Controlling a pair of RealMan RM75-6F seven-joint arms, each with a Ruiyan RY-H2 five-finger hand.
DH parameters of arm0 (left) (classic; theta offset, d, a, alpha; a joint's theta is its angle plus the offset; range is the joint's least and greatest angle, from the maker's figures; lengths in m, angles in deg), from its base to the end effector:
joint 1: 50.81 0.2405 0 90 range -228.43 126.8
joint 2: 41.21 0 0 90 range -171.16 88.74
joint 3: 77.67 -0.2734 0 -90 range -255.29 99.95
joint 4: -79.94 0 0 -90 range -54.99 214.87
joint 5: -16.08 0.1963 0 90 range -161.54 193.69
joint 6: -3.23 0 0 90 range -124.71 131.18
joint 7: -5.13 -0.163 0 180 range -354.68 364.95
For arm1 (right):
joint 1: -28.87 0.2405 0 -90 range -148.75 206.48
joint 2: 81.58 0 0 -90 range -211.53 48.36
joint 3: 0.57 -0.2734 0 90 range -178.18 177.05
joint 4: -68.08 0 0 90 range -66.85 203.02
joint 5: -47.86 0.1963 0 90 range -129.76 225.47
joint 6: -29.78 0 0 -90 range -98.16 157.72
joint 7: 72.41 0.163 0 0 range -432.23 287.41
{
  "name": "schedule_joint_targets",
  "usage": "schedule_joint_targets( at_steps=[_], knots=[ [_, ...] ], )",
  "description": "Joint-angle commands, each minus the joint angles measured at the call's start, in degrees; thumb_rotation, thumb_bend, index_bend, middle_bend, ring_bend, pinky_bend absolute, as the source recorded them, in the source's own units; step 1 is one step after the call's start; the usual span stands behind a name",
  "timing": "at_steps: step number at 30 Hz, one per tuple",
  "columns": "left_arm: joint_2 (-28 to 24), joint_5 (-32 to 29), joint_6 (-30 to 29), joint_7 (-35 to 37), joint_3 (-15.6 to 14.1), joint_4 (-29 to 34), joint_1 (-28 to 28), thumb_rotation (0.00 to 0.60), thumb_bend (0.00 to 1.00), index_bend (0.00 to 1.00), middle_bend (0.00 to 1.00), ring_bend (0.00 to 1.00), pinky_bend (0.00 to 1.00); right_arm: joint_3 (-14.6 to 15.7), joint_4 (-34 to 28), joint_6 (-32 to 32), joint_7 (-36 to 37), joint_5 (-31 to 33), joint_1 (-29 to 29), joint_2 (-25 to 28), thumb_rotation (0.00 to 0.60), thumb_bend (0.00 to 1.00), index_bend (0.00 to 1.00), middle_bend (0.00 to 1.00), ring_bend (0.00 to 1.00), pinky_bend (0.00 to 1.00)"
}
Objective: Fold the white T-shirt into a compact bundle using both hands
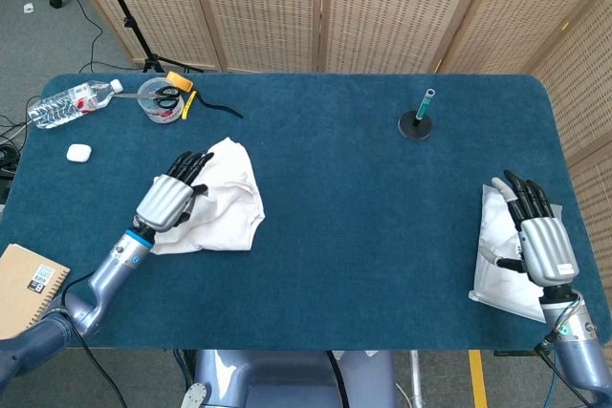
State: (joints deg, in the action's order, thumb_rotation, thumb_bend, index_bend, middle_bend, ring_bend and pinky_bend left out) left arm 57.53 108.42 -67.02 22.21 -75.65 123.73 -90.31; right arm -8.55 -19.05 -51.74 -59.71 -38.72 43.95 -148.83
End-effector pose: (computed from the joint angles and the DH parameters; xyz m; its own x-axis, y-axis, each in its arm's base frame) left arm -0.2219 0.3896 0.0011 0.4436 0.0301 0.8957 0.7663 -0.5309 -0.3617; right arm -0.2853 -0.2735 0.1743 0.2059 0.0619 0.9766 -0.9582 -0.1895 0.2141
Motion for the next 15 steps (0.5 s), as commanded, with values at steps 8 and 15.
schedule_joint_targets(
  at_steps=[8, 15],
  knots=[
    [4.06, 4.71, -2.15, -9.49, -2.67, -1.56, -2.16, 0.6, 0.55, 0.64, 0.0, 0.0, 0.0, 0.06, -0.1, -0.03, 0.27, -0.1, -0.04, 0.16, 0.6, 0.0, 0.0, 0.0, 0.0, 0.0],
    [6.43, 5.33, -2.89, -10.98, -2.54, -2.75, -3.24, 0.6, 0.31, 0.01, 0.0, 0.0, 0.0, -0.02, -0.27, -0.16, 0.57, -0.05, -0.12, 0.37, 0.6, 0.0, 0.0, 0.0, 0.0, 0.0]
  ],
)
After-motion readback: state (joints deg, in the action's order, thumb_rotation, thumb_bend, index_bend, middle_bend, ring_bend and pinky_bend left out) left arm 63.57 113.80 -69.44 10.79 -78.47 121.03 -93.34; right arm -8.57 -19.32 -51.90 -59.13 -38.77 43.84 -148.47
